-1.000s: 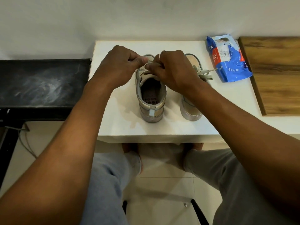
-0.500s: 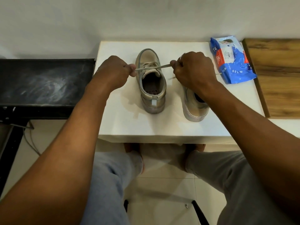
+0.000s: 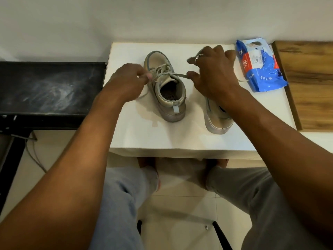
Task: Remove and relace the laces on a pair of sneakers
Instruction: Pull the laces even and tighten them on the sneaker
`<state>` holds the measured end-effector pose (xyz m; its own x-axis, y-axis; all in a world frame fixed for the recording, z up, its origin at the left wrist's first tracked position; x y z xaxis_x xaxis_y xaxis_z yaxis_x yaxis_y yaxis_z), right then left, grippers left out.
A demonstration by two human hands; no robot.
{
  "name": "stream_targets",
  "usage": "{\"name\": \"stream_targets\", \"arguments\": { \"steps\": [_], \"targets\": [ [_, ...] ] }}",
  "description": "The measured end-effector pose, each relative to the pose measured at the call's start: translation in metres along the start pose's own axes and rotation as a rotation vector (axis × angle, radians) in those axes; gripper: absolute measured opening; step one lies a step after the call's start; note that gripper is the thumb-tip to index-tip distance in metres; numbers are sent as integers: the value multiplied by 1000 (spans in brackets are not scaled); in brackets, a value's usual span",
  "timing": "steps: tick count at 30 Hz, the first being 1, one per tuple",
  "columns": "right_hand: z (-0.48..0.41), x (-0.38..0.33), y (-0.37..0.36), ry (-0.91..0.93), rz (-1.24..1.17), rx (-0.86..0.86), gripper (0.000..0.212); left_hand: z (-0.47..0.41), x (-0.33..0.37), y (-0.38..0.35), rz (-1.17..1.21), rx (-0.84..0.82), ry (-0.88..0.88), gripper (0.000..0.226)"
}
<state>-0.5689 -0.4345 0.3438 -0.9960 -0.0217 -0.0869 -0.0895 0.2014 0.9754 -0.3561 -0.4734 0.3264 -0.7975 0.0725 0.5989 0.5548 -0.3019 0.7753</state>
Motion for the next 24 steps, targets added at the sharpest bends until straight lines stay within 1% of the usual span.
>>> {"name": "stream_targets", "arguments": {
  "steps": [2,4,6,8,10,14,17,19,21,22,24],
  "targets": [
    [-2,-21,-4,127,-65,-19,43,-1,14,-7,26,-2,-60,23],
    [-5,-33,-11,161,-123,-100,37,-1,23,-15,42,-21,-81,22],
    [-8,-33,-15,120,-146,-174,30,-1,22,-14,79,11,-59,15],
    [-7,-27,-16,59,-193,-241,30,-1,15,-11,122,34,-19,8],
    [-6,-24,-17,-4,-272,-298,30,0,11,-10,132,33,8,11],
    [-8,-21,-13,-41,-277,-276,32,1,8,-12,172,11,32,17],
    [-8,-15,-10,-113,-334,-262,37,1,11,-16,106,-35,28,27],
    [-9,-12,-10,-184,-479,-235,42,3,16,-21,34,-87,28,34],
    [-9,-9,-11,-275,-679,-178,47,5,21,-26,32,-137,56,29],
    [-8,-8,-14,-319,-781,-157,48,6,21,-26,58,-143,79,27],
    [-6,-8,-23,-401,-989,-158,43,8,22,-21,108,-107,107,30]
  ]
}}
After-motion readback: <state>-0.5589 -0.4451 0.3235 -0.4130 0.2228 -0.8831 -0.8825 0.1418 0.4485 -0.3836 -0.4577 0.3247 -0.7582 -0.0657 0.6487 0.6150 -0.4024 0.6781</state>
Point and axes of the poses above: each hand's wrist, its own z-axis away from the middle knuckle, its own y-axis out of the back of the hand, x = y × z, the point moved 8 cm from there along -z, towards the middle knuckle, and after that the axes turned 1 degree about z, right-handed, at the moved point
